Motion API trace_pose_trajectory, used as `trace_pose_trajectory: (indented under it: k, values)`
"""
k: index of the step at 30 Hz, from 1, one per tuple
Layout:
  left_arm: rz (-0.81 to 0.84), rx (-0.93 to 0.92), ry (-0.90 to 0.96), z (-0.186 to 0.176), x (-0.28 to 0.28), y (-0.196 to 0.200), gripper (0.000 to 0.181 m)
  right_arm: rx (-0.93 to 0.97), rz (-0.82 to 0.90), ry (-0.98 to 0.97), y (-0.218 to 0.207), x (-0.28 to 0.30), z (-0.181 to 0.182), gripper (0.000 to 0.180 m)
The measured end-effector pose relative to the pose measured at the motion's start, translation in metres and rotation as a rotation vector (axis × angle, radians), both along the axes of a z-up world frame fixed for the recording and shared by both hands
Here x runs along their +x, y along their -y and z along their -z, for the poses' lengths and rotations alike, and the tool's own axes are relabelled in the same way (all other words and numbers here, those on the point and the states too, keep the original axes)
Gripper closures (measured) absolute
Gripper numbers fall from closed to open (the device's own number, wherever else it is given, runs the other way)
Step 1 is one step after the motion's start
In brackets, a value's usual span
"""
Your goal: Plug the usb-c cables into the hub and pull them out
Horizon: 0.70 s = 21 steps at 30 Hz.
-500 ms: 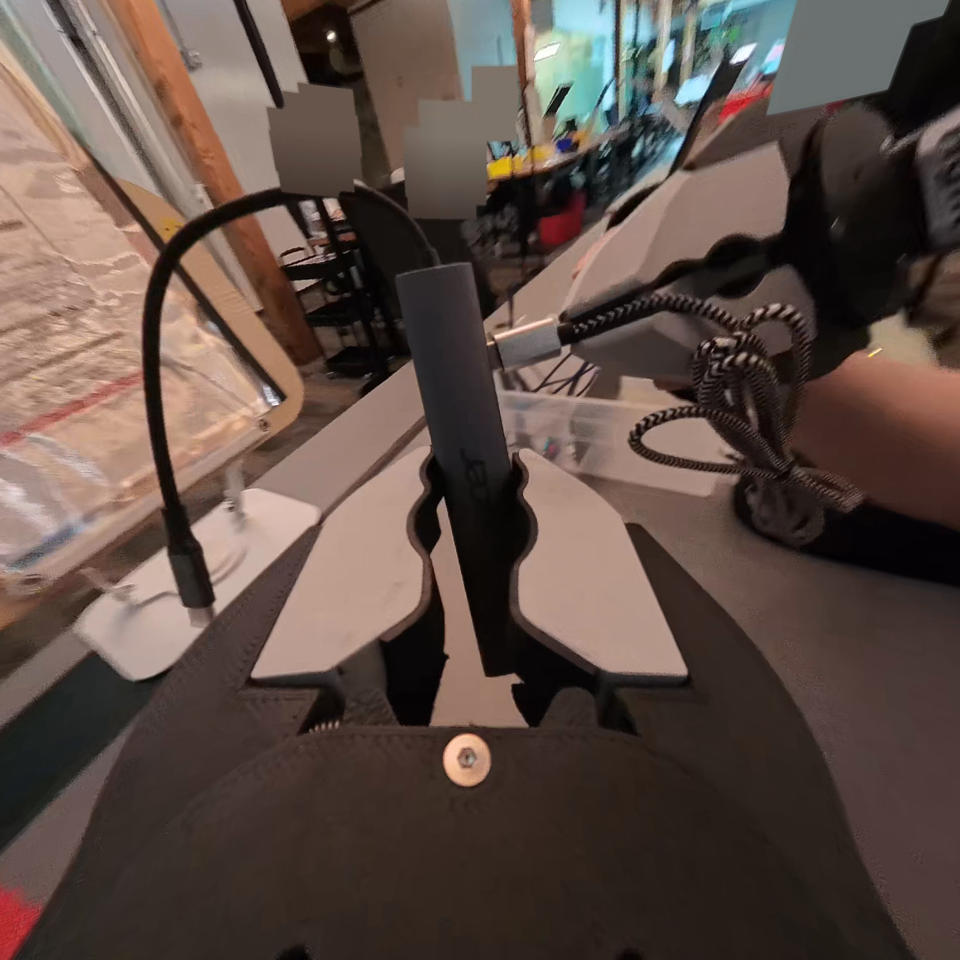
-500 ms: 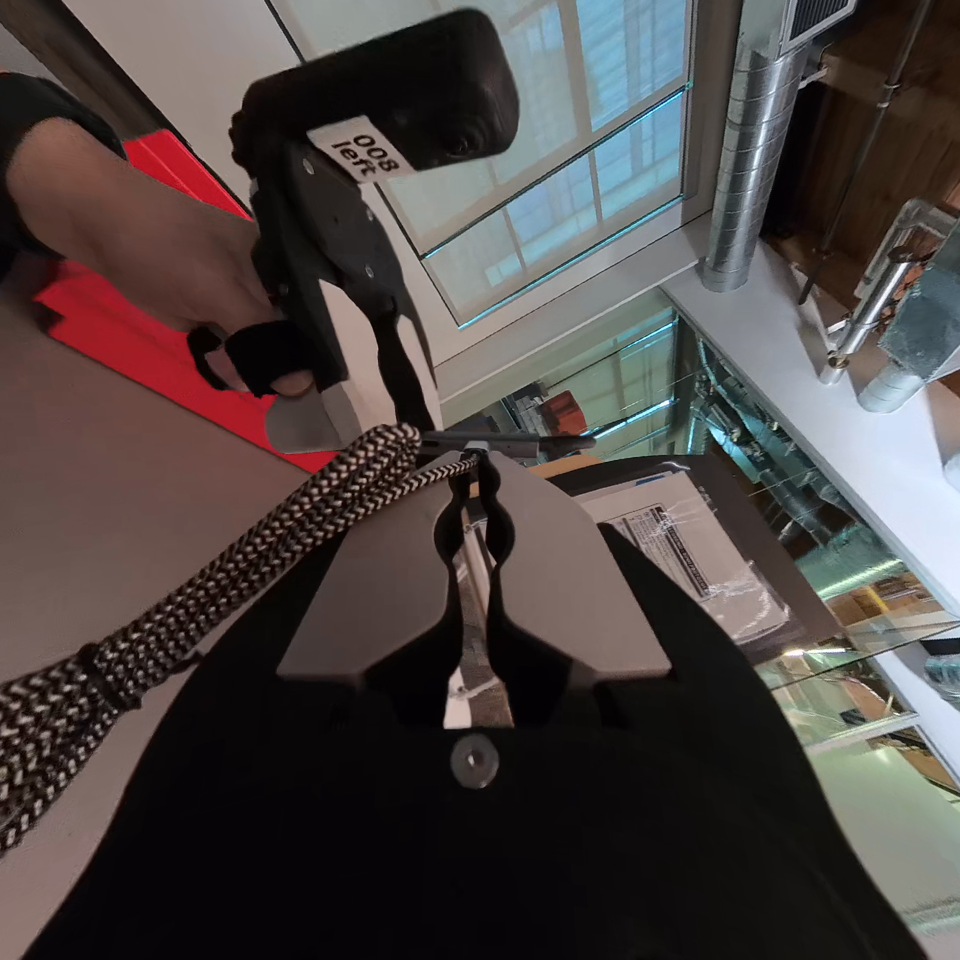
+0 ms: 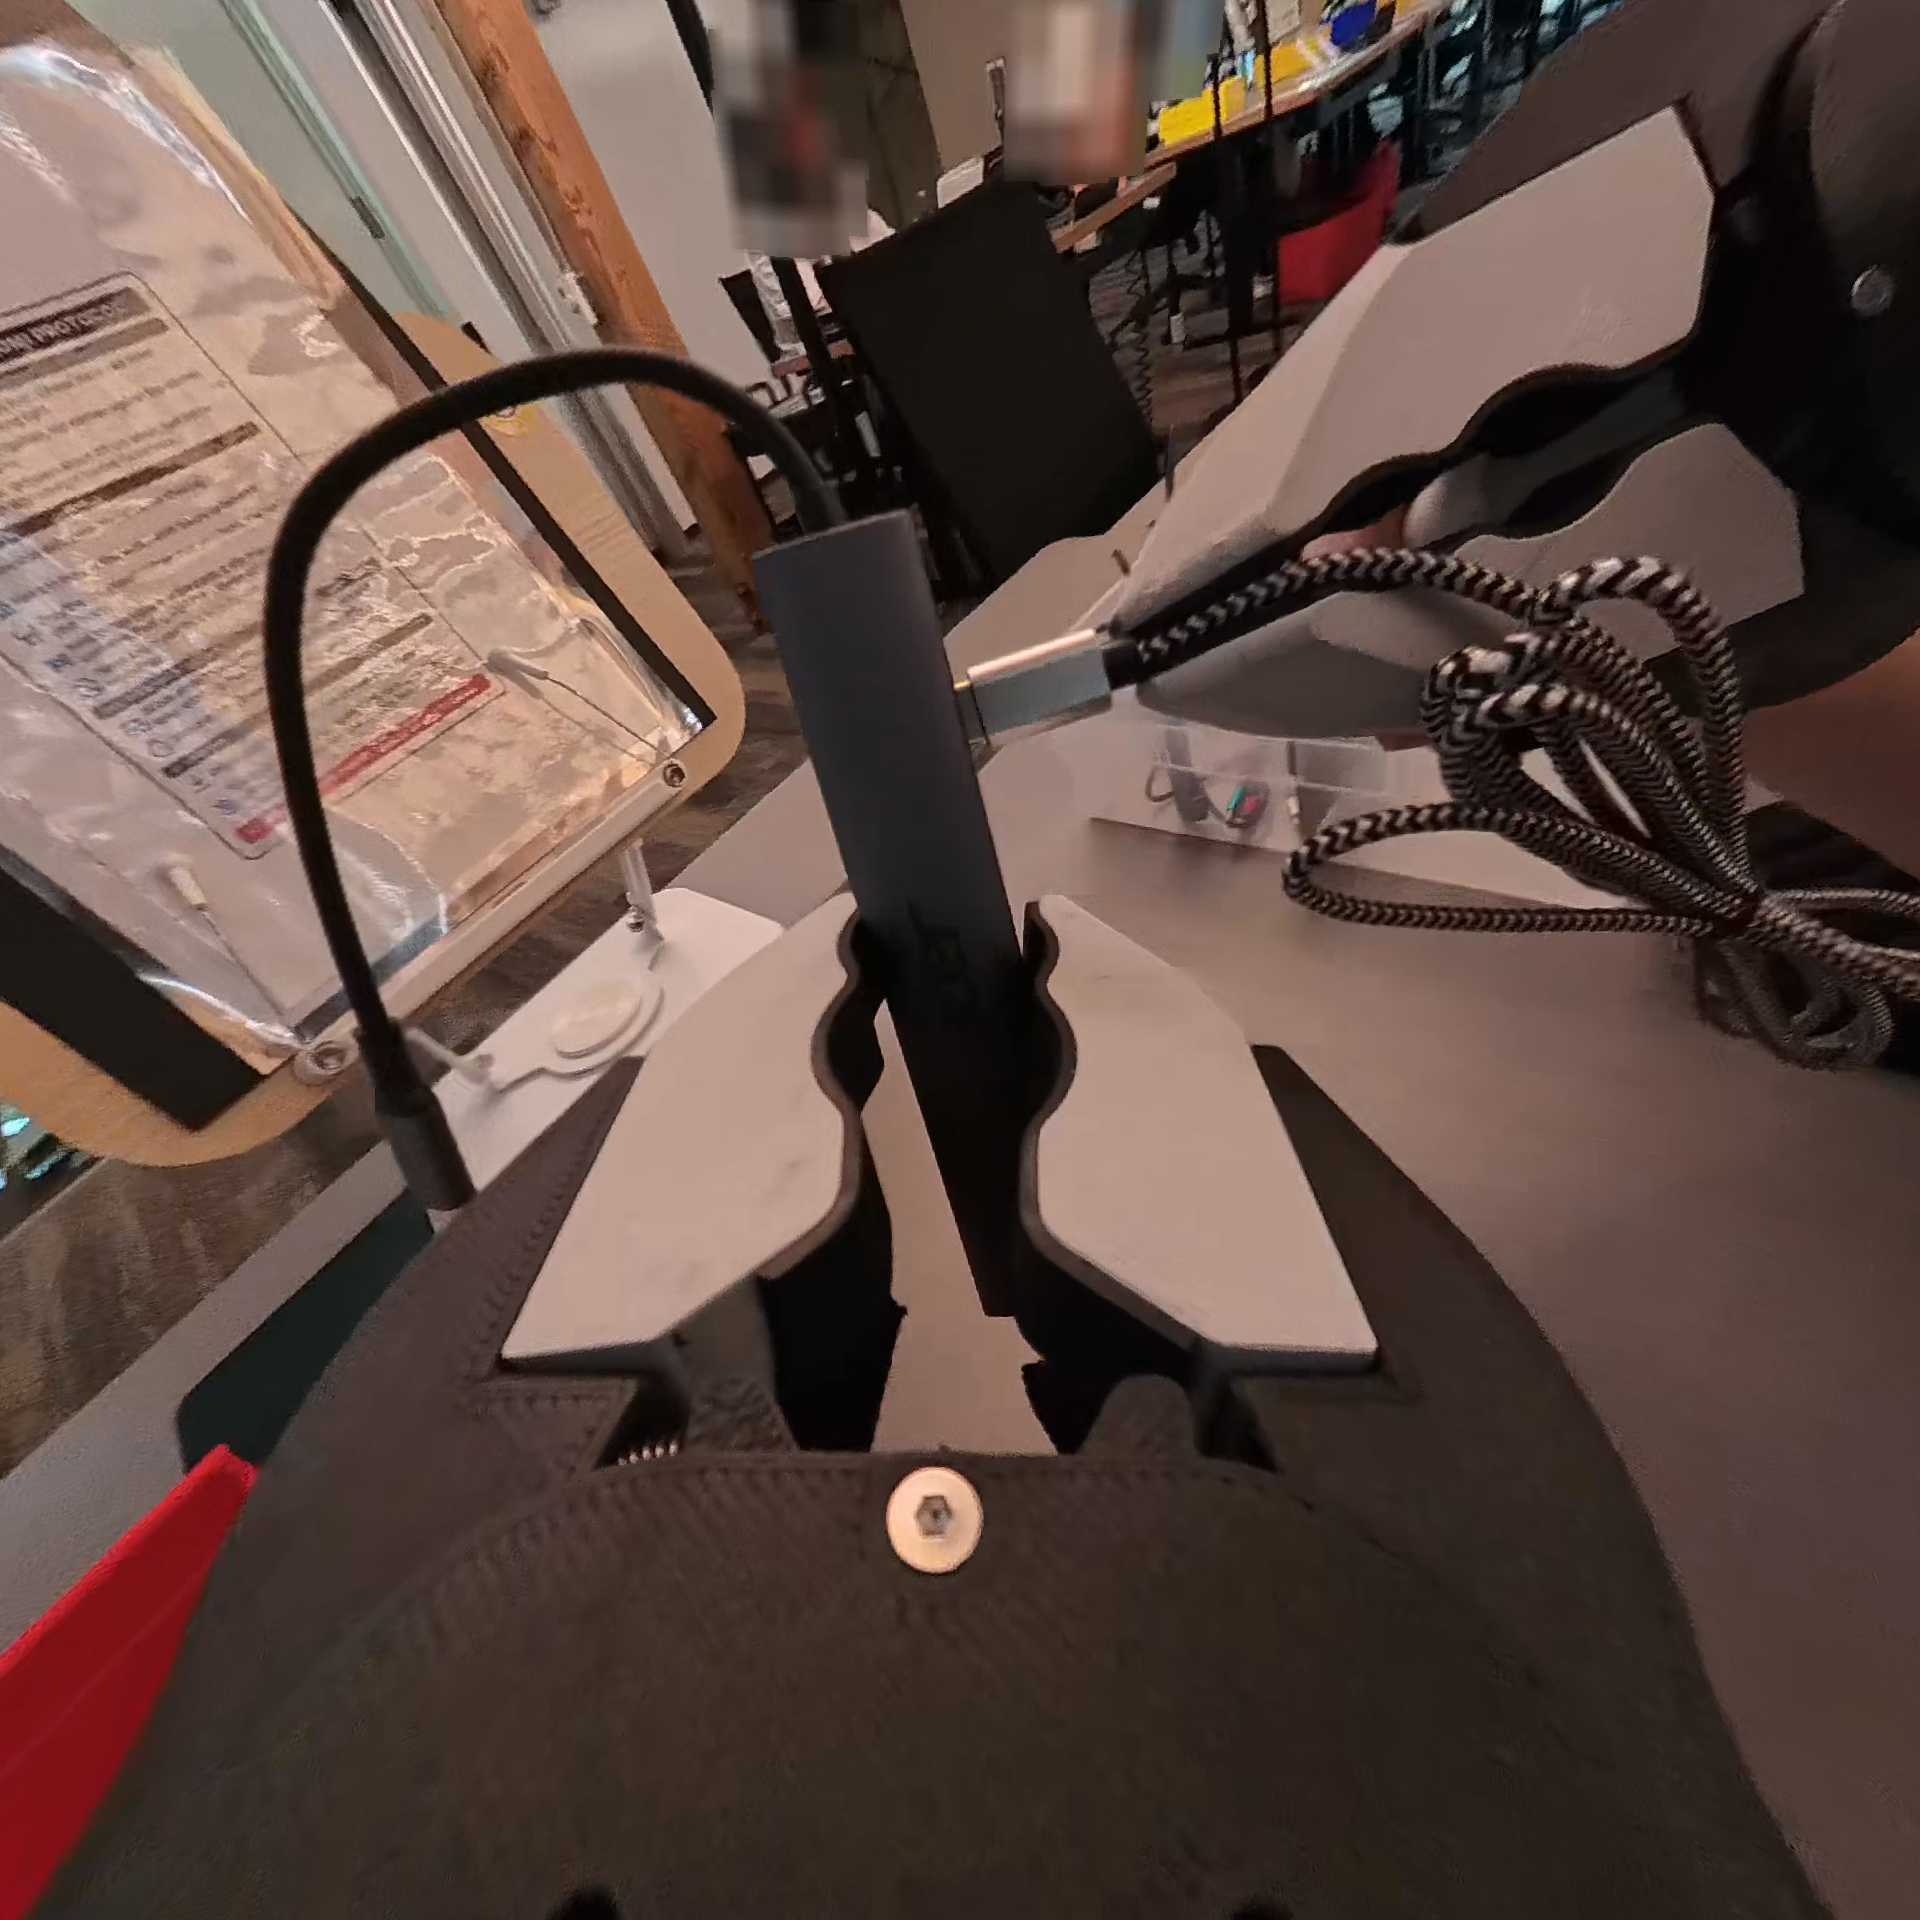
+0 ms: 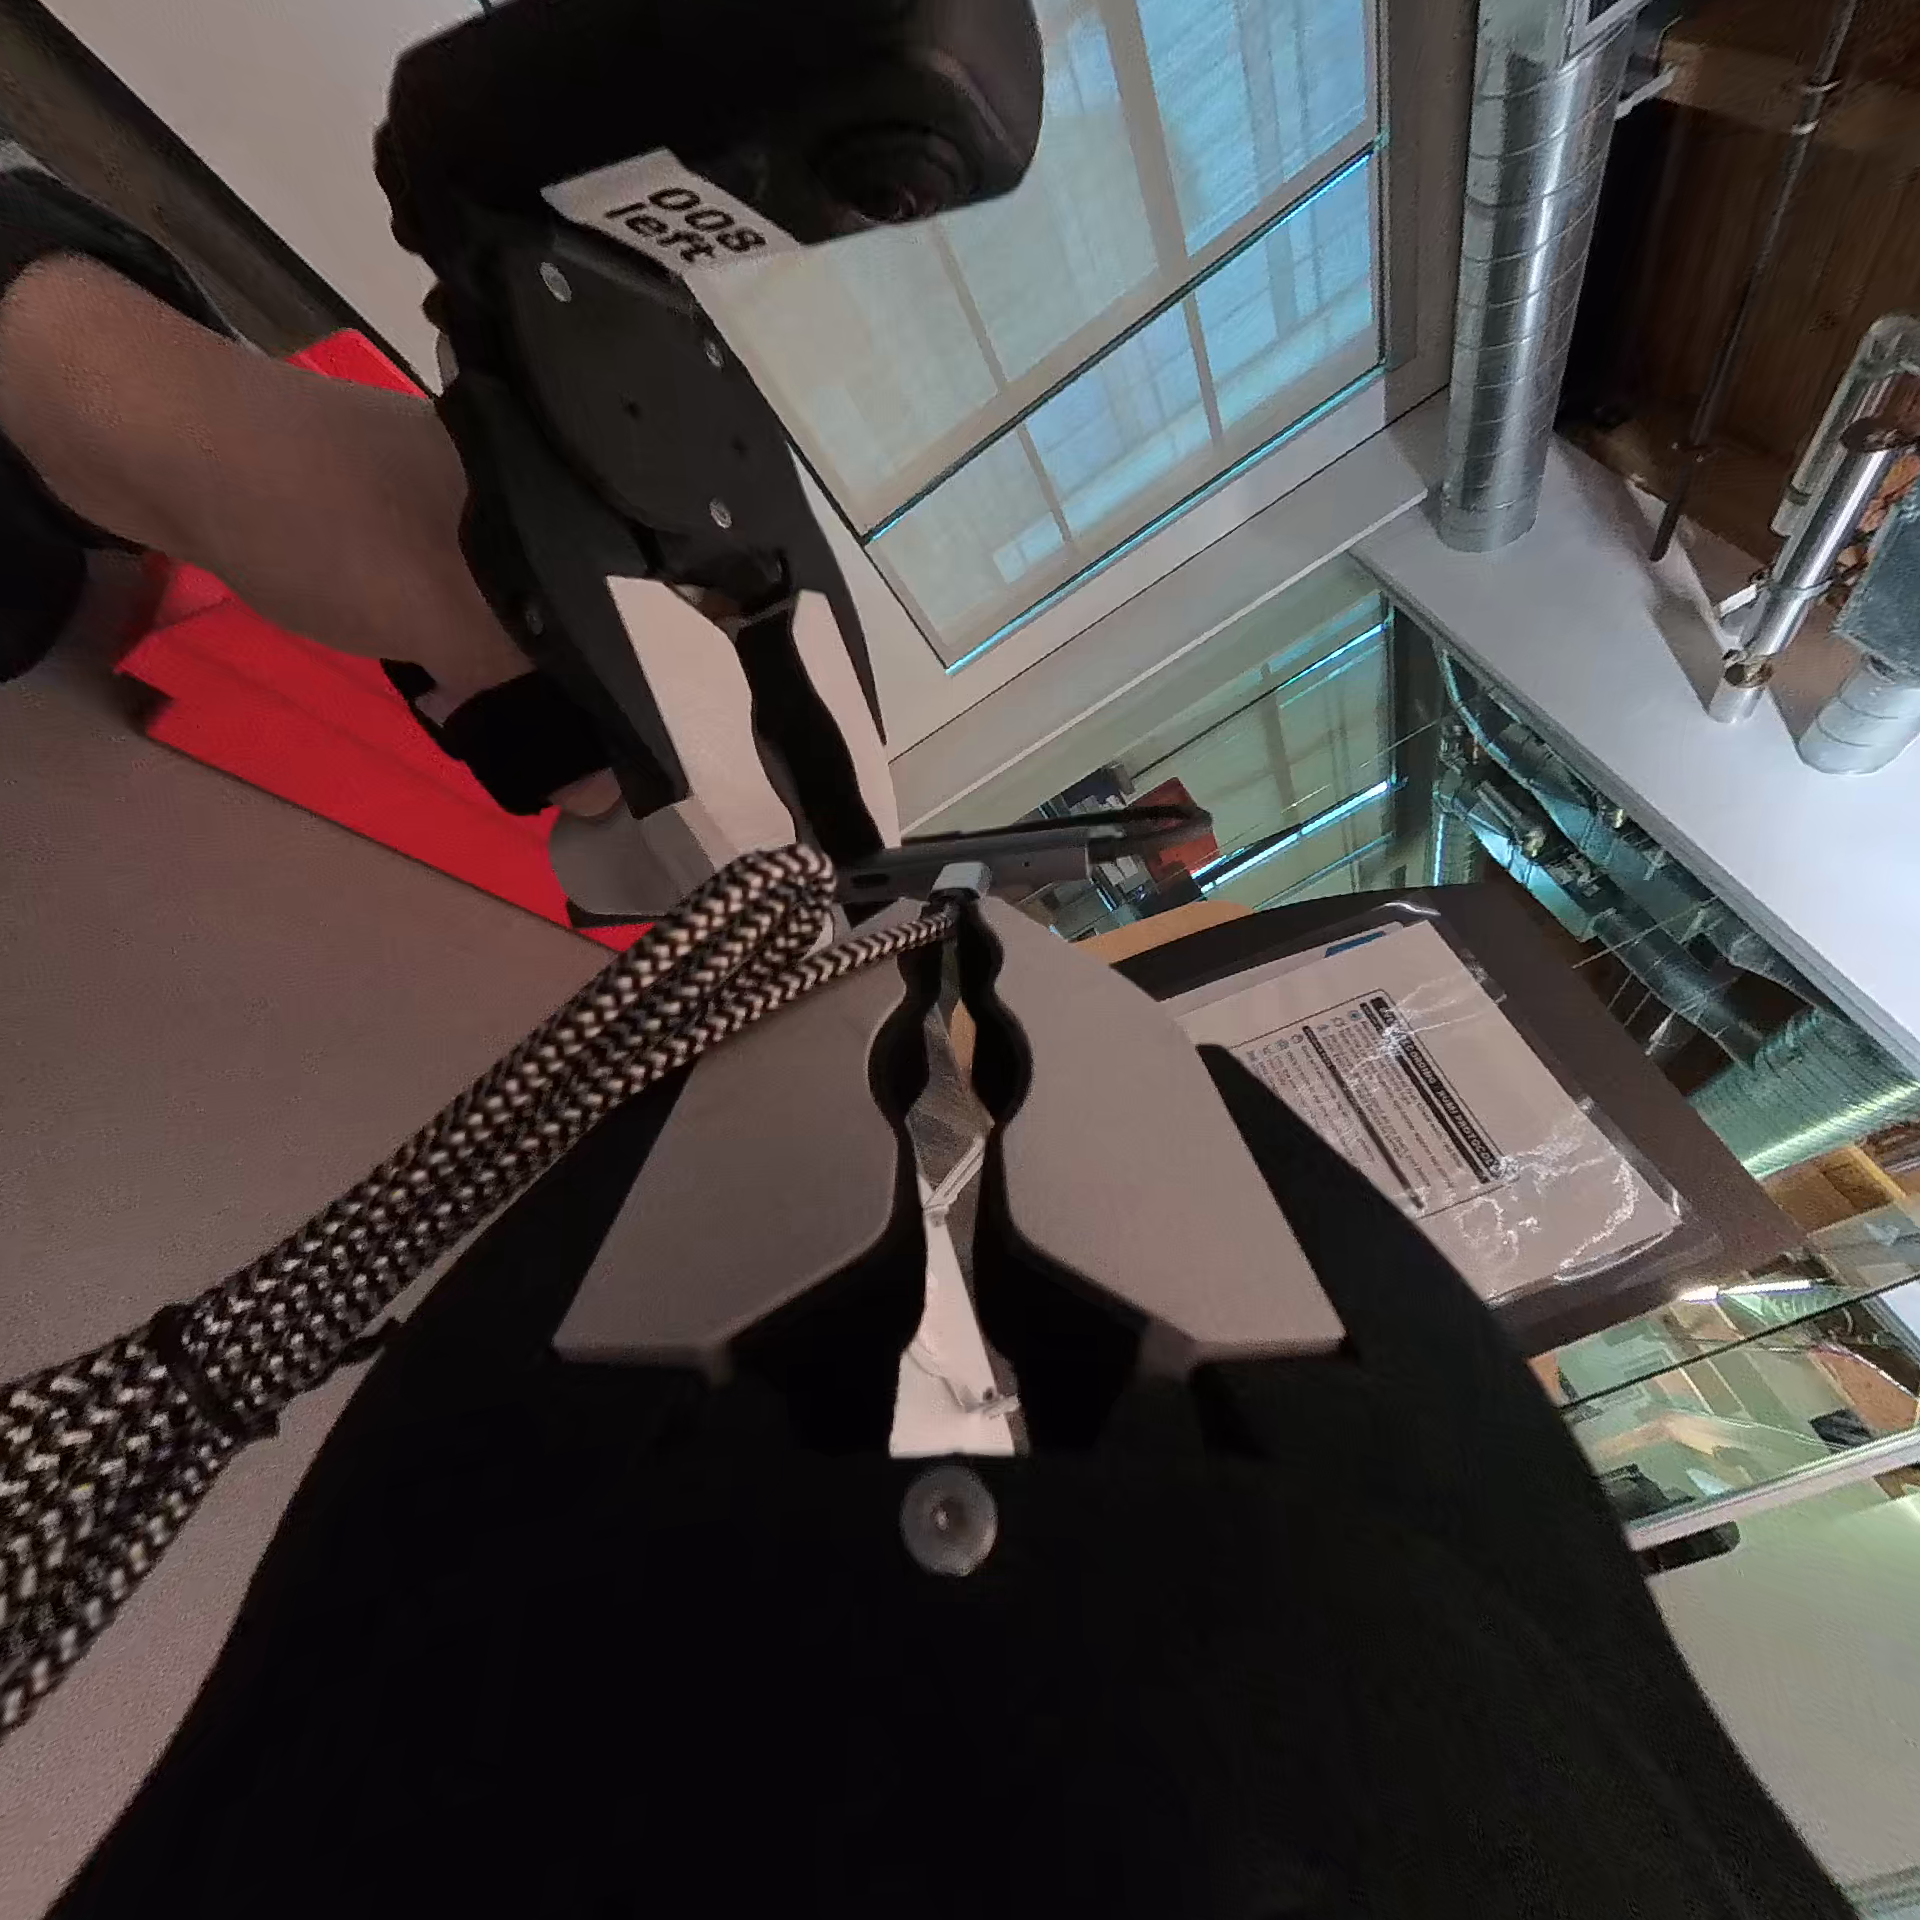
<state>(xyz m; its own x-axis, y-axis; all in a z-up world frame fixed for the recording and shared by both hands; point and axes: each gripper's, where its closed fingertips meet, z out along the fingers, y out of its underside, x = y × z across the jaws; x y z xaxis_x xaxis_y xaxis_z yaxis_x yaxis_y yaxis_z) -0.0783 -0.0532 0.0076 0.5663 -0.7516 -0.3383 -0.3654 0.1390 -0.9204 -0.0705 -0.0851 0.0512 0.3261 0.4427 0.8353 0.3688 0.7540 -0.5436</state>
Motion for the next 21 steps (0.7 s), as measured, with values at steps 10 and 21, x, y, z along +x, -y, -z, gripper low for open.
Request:
trace_pose_trajectory:
  k: [10,21]
  values:
    - [-0.106,0.015,-0.067,0.004,-0.006,-0.008,0.156,-0.033,0.018,-0.027,-0.006,-0.004,0.004,0.176]
    - [-0.180,0.112,-0.153,-0.004,-0.015,-0.009,0.157,-0.063,0.022,-0.036,-0.012,-0.001,0.007,0.176]
